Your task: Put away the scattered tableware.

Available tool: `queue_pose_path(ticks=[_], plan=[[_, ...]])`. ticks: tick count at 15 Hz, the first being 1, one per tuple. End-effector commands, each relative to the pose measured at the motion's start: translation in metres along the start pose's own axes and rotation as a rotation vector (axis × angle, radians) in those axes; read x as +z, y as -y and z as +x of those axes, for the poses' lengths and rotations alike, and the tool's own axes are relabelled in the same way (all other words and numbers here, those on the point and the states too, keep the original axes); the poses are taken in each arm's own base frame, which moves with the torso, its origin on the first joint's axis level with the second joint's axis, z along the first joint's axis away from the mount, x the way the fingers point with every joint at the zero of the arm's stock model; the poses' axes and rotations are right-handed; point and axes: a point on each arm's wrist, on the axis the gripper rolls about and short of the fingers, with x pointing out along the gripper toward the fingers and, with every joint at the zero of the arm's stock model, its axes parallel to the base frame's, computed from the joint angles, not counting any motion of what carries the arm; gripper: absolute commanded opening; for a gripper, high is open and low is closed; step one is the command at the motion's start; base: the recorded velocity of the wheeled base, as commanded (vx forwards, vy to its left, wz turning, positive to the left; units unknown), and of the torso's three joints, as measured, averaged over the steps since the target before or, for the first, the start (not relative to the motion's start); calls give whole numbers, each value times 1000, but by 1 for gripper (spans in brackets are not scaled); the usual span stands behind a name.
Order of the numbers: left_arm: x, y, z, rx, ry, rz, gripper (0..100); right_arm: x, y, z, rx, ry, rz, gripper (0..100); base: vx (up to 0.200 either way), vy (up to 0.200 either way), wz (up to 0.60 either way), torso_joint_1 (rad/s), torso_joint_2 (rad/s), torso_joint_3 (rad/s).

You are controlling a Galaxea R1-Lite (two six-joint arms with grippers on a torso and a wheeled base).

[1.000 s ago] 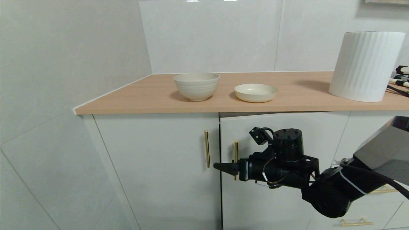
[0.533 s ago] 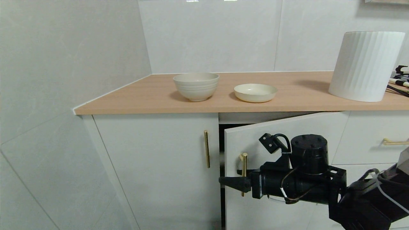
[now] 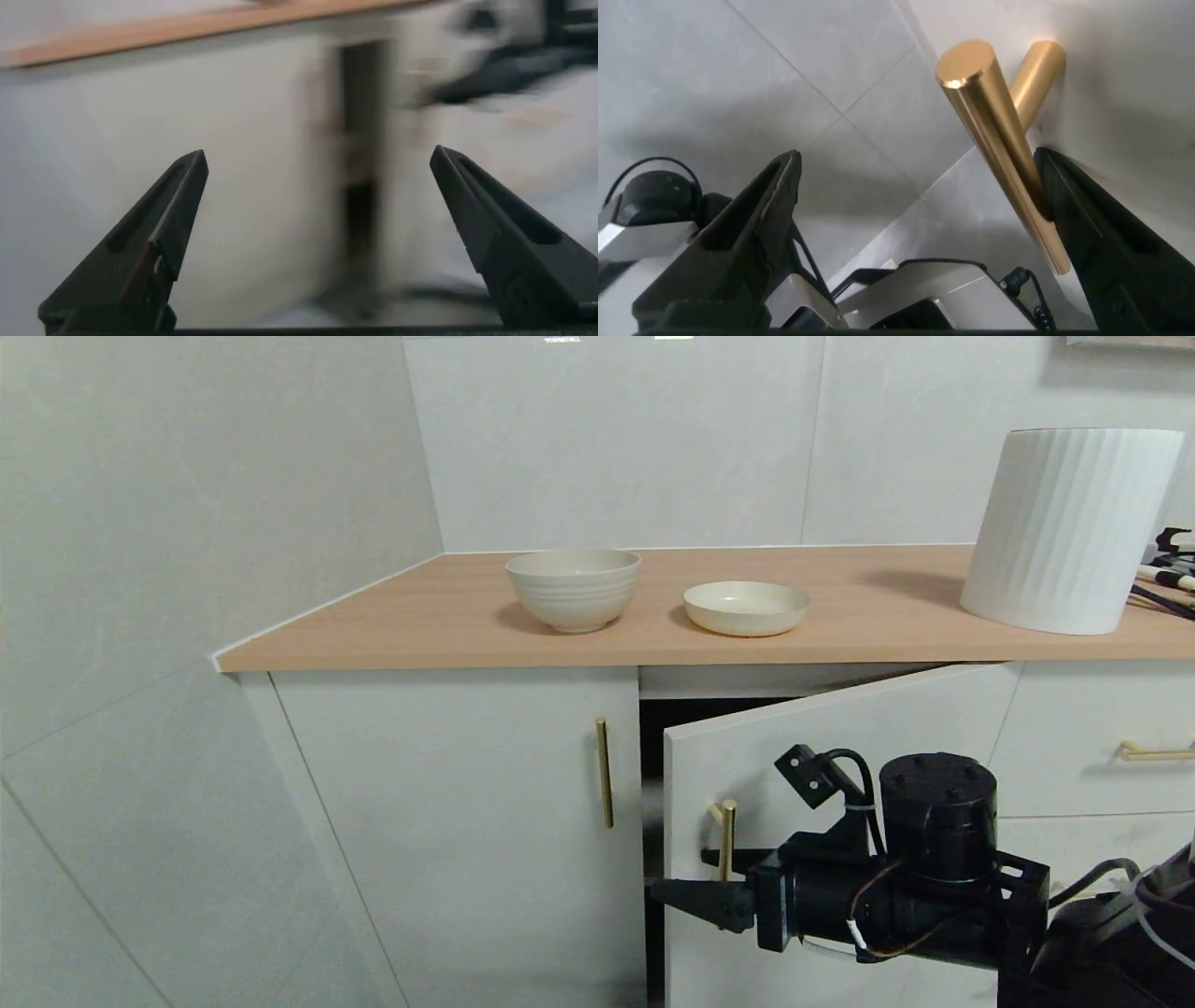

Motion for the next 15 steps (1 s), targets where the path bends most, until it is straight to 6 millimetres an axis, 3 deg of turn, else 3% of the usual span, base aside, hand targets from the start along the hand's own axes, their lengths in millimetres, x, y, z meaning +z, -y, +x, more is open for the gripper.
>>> queue_pose_path(ticks=[1, 2, 3, 5, 7, 9, 12, 15], plan=[[57, -24, 59, -307, -228, -196, 100, 2, -2, -3, 0, 7, -2, 100, 0, 0, 0, 0, 0, 0], [57, -24, 59, -307, -228, -196, 100, 2, -2, -3, 0, 7, -2, 100, 0, 0, 0, 0, 0, 0], [64, -48, 119, -462, -334, -298, 100, 5, -6, -7, 8, 23, -12, 100, 0, 0, 0, 0, 0, 0], [53, -52, 153, -557, -401, -337, 100, 6, -6, -7, 10, 24, -13, 100, 0, 0, 0, 0, 0, 0], [23, -55, 200, -621, -507, -392, 100, 6, -6, -7, 9, 25, -13, 100, 0, 0, 0, 0, 0, 0], [-21, -63, 245, -629, -578, -435, 100, 7, -7, -8, 9, 29, -16, 100, 0, 0, 0, 0, 0, 0], [-62, -68, 270, -627, -589, -455, 100, 6, -8, -10, 9, 29, -18, 100, 0, 0, 0, 0, 0, 0], [-89, -67, 273, -620, -602, -465, 100, 5, -7, -10, 7, 24, -15, 100, 0, 0, 0, 0, 0, 0]])
